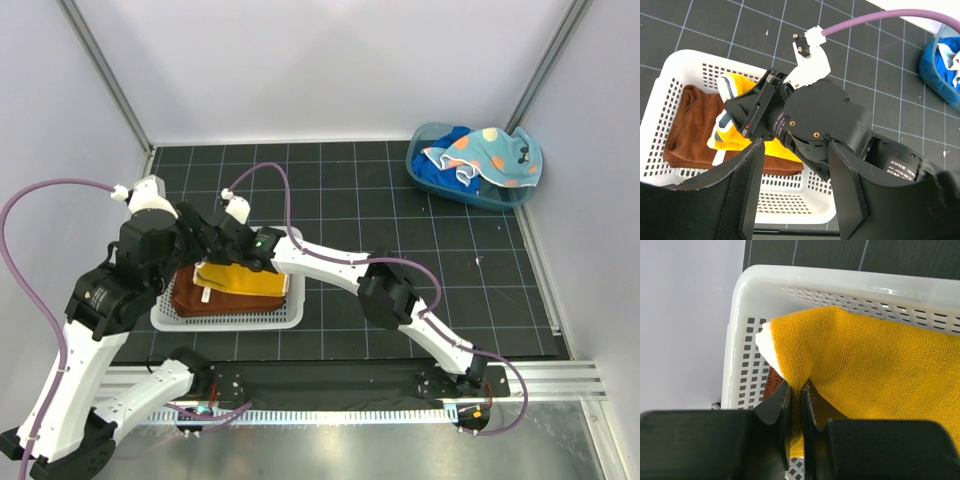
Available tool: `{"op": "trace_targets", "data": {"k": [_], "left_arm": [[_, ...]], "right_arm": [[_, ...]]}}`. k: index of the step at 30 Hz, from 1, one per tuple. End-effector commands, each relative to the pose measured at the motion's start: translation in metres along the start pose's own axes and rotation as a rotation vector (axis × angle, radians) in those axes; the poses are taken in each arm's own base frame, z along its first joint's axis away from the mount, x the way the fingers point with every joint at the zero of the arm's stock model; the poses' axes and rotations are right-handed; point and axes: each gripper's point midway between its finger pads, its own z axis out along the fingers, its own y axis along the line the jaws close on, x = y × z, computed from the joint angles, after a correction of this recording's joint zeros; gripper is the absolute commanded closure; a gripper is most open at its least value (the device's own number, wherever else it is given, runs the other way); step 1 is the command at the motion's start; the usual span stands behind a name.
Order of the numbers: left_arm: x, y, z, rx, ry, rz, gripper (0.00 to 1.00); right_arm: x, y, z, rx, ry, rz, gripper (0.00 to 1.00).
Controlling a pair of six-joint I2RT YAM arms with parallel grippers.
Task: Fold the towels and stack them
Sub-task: Neatly place the folded towel into the bin, then grab crumpled towel
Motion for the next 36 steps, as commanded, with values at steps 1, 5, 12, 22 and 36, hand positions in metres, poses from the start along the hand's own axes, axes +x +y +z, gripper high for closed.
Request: {"op": "trace_targets", "data": {"k": [1,5,12,22,36], "left_arm": [[-0.001,-0.007,0.007,0.015,0.000,0.007,0.42],[0.000,-0.008,0.010,0.012,0.007,0.007,0.42],[-0.007,-0.015,0.008,0.029,-0.003,0.002,0.42],[-0.028,-0.050,0.003,0.149,-0.010,-0.045,0.43],[0.049,-0.131,0.066,0.261,0.183,0.031,0.44]], "right_arm": [[0.007,0.030,-0.004,-0.070,-0.002,0.028,0.99],[0.013,0.030,0.001,-0.083,0.017,0.025,0.92],[-0.006,0.046,-0.016,-0.109,-0.018,-0.079,0.48],[-0.106,0.019,-0.103,-0.053,-0.221,-0.081,0.31],[-0.225,-0.169,-0.265,0.289,-0.506,0.012,0.30]]}}
